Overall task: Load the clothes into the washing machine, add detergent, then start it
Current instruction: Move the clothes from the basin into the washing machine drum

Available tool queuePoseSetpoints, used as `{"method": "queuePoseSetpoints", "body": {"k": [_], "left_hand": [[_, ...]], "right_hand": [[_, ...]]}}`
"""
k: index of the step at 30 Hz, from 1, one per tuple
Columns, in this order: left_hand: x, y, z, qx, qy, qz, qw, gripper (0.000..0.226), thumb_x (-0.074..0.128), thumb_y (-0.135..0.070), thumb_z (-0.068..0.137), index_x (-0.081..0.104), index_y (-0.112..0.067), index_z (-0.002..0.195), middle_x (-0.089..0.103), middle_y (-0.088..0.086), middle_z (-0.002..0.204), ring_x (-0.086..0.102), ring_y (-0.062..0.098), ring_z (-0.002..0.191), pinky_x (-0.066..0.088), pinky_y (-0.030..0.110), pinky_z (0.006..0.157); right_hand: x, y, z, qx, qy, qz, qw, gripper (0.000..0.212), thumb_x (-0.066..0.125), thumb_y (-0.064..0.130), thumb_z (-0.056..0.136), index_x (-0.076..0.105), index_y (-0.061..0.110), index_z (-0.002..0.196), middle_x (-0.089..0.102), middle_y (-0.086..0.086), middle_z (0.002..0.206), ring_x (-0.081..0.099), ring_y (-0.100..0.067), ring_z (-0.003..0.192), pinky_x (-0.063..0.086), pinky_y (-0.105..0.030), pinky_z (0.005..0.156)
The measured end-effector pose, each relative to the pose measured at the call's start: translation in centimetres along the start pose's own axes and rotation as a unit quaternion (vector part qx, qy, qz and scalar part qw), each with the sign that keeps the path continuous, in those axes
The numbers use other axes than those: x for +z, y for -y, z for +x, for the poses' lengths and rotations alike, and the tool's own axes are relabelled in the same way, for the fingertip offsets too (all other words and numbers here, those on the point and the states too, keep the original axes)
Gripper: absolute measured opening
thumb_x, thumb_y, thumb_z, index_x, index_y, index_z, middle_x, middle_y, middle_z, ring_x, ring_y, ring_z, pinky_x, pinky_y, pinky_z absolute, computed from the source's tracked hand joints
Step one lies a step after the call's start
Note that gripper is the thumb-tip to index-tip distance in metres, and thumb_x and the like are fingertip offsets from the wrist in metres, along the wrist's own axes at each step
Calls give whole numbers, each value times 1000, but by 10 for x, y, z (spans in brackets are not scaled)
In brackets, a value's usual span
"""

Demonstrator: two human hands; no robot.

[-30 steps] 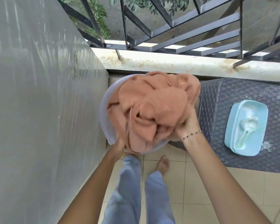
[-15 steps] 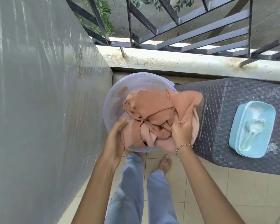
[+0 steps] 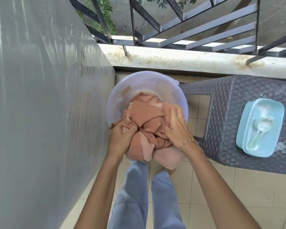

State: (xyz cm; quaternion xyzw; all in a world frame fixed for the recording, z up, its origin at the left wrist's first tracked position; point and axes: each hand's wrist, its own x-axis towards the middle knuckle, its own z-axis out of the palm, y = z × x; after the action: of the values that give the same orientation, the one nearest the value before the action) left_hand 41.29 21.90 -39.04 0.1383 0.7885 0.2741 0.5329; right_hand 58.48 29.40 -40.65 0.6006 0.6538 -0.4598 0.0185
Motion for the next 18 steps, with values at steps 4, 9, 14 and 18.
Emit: {"method": "queuePoseSetpoints", "body": {"k": [4, 9, 14, 18], "left_hand": [[-9, -17, 11, -64, -37, -108, 991, 23, 69, -36, 73, 64, -14, 70, 68, 6, 78, 63, 21, 77, 47, 37, 69], [-2, -48, 10, -153, 30, -279, 948, 27, 62, -23, 89, 68, -8, 110, 69, 14, 99, 66, 24, 88, 57, 37, 81], [-31, -54, 13, 41, -60, -53, 996, 37, 43, -57, 89, 71, -34, 89, 73, -5, 91, 66, 12, 83, 51, 25, 67], [-51, -20, 23, 34, -202, 6, 979, 31, 38, -45, 89, 62, -26, 83, 68, -1, 82, 64, 29, 86, 45, 33, 70]], "right_hand": [[-9, 8, -6, 63, 272, 254, 926, 91, 61, 52, 83, 2, 34, 150, 15, 14, 157, 12, -7, 145, 13, -32, 119], [18, 31, -10, 10, 66, 95, 993, 117, 87, 52, 41, 27, 22, 136, 38, 11, 134, 39, -11, 122, 37, -28, 103], [22, 26, 3, 104, 25, 255, 961, 27, 78, 25, 66, 65, 22, 89, 71, 4, 91, 64, -14, 90, 51, -26, 80], [5, 3, -3, 138, 70, 376, 913, 17, 70, 34, 68, 72, 26, 84, 74, 15, 79, 68, -5, 84, 51, -14, 67]]}}
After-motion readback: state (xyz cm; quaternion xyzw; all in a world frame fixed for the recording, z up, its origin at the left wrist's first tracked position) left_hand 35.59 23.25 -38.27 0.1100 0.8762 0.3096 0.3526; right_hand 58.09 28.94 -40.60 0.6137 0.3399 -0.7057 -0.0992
